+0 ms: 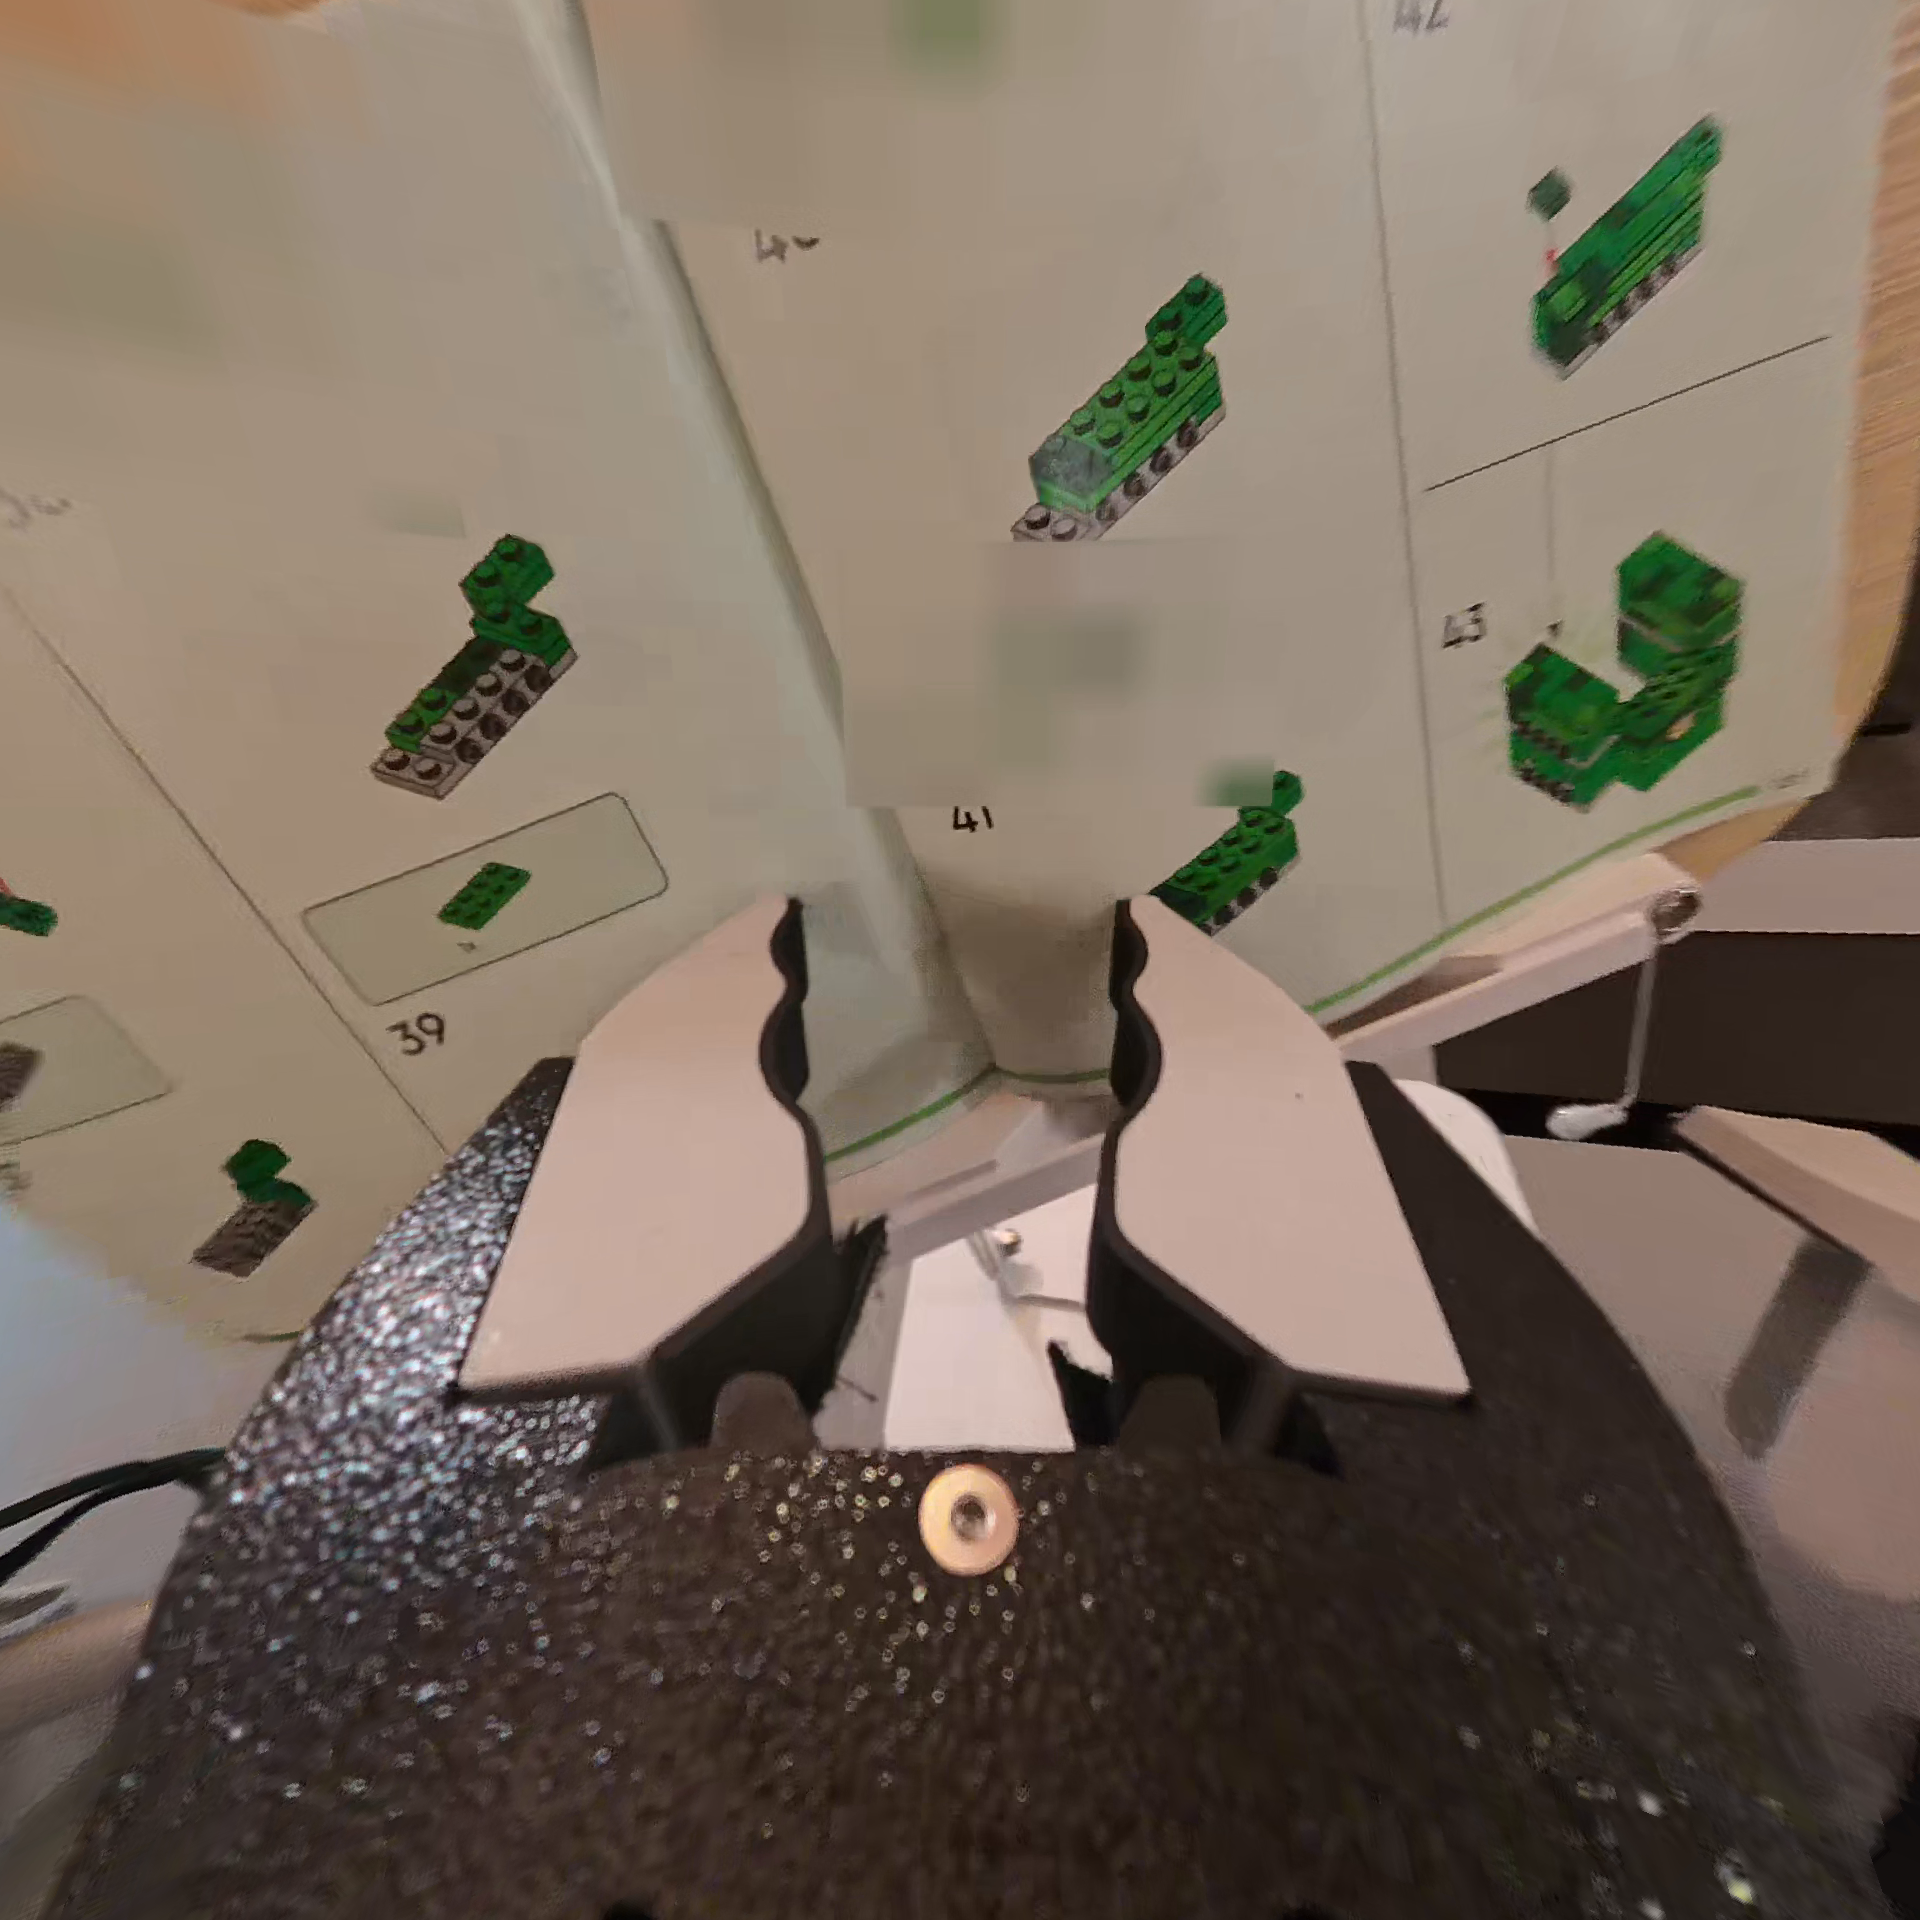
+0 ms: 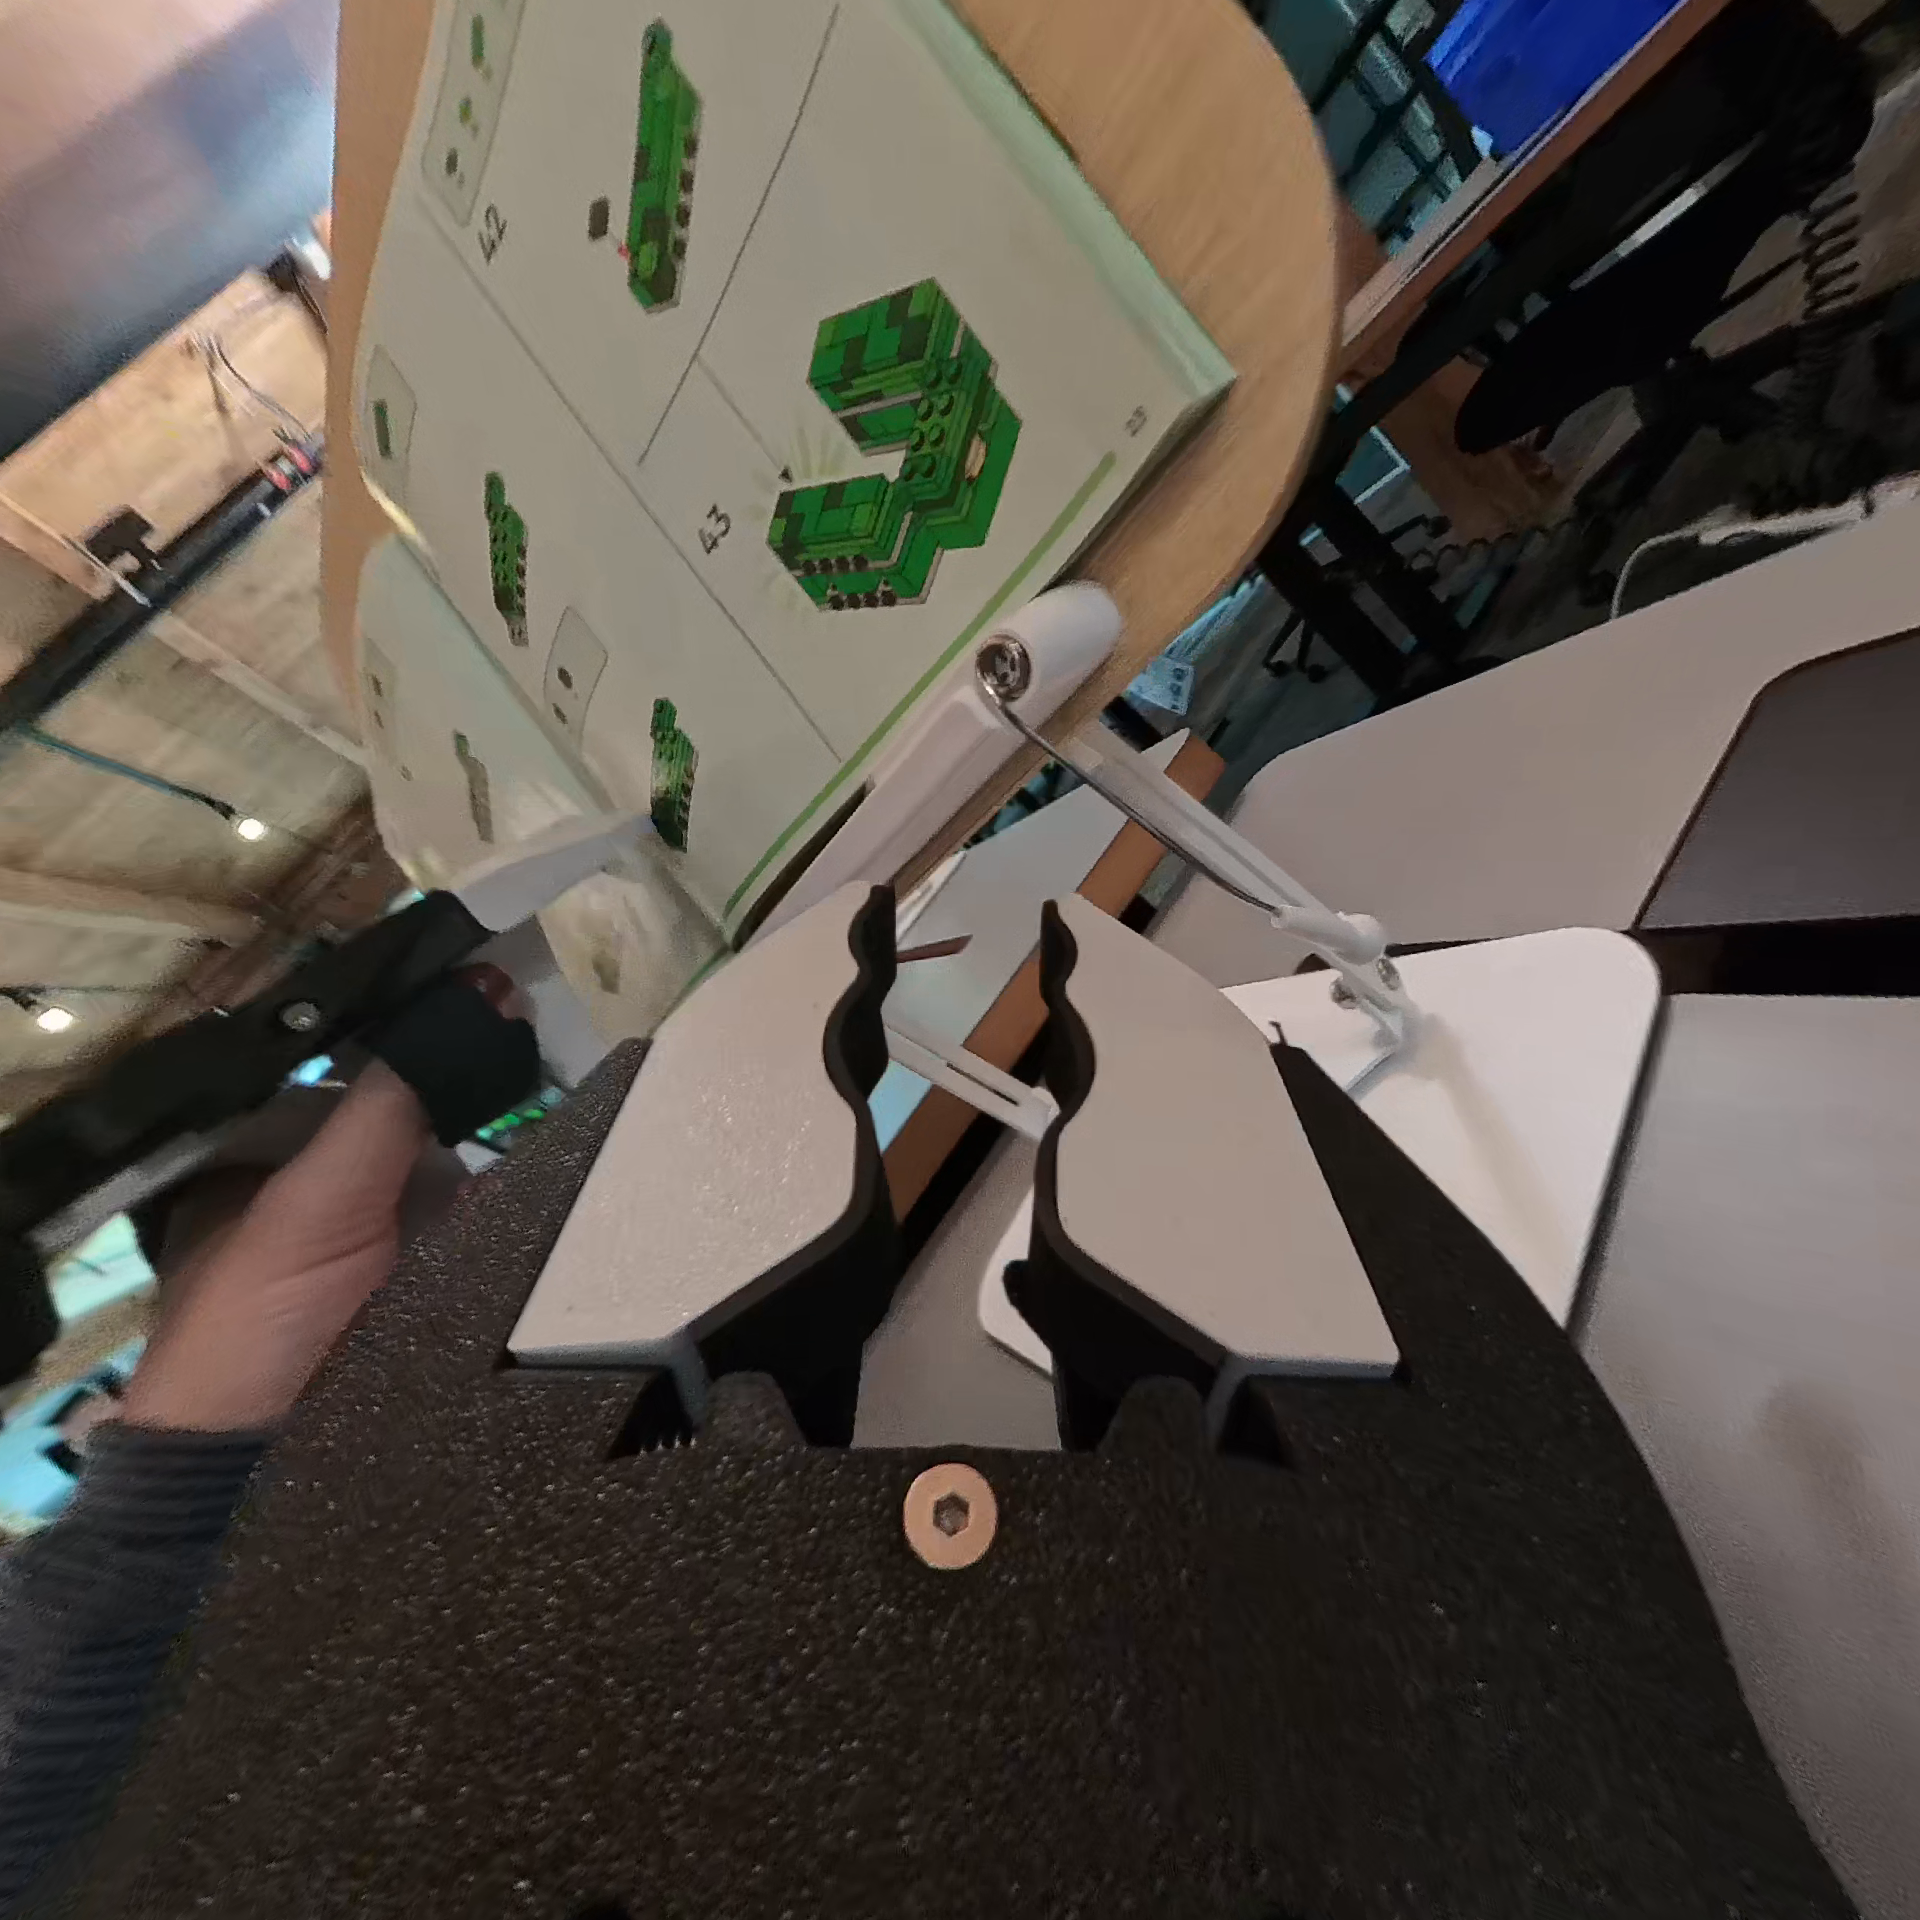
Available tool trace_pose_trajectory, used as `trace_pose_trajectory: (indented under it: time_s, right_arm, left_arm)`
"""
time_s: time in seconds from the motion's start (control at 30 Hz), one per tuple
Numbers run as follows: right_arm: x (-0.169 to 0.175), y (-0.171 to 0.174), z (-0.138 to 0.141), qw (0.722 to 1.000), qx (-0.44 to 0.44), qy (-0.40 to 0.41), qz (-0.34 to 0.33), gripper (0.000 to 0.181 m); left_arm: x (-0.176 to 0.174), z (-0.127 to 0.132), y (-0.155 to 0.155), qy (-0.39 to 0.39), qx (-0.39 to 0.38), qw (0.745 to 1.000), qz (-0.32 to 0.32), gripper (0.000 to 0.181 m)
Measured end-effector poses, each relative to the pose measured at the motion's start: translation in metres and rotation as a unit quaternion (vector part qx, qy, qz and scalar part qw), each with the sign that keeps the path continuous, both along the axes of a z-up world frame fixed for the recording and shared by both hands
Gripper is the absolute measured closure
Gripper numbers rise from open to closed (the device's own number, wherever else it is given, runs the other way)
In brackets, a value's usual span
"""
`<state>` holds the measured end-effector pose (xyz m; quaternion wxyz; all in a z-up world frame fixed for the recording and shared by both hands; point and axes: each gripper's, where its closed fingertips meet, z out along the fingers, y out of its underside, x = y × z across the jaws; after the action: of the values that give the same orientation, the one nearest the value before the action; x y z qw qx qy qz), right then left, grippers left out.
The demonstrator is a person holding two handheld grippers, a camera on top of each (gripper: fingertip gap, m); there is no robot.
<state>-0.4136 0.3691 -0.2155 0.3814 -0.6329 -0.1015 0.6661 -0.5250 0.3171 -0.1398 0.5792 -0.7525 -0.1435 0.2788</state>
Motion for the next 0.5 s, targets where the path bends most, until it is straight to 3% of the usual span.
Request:
trace_pose_trajectory:
  time_s: [0.5]
  right_arm:
    - [0.004,0.013,-0.010,0.977,-0.159,0.136,0.034,0.147]
  left_arm:
    - [0.004,0.003,0.013,-0.067,0.029,0.997,-0.040,0.119]
